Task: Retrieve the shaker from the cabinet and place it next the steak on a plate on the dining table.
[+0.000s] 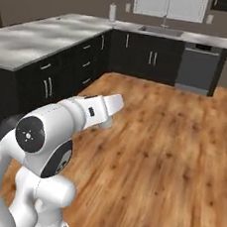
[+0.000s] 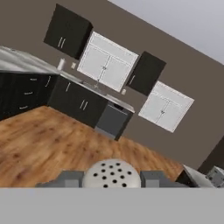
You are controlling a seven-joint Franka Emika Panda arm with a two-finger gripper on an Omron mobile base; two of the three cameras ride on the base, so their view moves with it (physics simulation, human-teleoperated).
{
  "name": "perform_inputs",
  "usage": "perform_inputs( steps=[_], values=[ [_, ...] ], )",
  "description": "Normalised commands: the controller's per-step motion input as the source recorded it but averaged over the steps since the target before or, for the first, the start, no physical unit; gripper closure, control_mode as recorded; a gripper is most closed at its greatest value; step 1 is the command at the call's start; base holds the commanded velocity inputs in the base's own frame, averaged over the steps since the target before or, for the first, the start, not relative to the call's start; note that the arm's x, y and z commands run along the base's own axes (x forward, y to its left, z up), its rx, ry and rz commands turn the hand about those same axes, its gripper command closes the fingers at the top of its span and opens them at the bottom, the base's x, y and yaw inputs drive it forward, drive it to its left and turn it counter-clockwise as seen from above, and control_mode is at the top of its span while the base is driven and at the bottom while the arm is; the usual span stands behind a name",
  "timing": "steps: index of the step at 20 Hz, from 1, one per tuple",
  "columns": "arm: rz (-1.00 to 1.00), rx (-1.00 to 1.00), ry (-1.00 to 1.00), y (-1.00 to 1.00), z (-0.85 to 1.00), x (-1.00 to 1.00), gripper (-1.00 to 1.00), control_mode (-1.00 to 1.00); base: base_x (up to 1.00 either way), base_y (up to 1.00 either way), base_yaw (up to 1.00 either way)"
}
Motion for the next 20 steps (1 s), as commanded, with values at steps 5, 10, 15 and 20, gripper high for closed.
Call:
perform_inputs(
  steps=[5, 10, 15, 20],
  values=[
    [0.00, 0.00, 0.00, 0.00, 0.00, 0.00, 1.00, 1.00, 0.00, 0.60, 0.77],
    [0.00, 0.00, 0.00, 0.00, 0.00, 0.00, 1.00, 1.00, 0.18, 0.63, 0.65],
    [0.00, 0.00, 0.00, 0.00, 0.00, 0.00, 1.00, 1.00, 0.73, 0.60, 0.52],
    [0.00, 0.00, 0.00, 0.00, 0.00, 0.00, 1.00, 1.00, 0.99, 0.66, 0.44]
  ],
)
